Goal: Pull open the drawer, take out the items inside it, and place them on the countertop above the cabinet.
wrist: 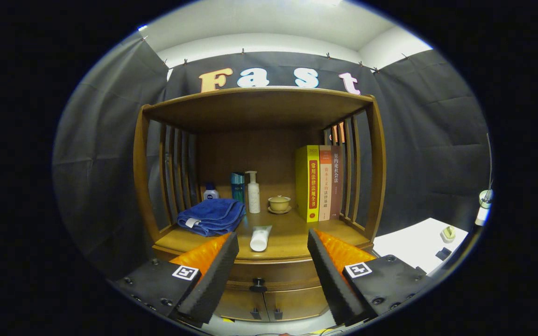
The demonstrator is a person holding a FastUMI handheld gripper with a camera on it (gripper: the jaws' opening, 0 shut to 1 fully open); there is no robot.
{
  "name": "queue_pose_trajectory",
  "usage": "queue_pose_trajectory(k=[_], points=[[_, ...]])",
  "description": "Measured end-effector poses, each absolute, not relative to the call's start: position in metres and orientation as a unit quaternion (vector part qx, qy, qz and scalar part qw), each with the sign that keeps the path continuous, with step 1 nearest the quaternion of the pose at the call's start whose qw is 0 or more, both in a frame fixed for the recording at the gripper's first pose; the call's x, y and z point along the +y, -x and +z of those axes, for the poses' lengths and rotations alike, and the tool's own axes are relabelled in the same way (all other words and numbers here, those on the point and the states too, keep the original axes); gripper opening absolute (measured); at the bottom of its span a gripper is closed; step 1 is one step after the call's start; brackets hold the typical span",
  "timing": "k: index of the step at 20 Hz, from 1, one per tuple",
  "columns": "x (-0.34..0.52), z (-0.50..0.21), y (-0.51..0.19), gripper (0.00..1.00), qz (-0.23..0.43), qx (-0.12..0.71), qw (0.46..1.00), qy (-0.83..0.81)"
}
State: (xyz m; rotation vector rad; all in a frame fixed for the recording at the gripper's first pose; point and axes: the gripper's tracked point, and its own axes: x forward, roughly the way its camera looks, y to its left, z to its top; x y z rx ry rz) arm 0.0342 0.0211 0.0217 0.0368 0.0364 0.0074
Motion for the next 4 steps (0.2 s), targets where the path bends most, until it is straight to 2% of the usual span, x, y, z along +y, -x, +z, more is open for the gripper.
queue_pose_trajectory(k=[4], points=[[0.0221, 0.0197, -0.0351, 0.98, 0.006, 0.021, 1.000, -0.019]])
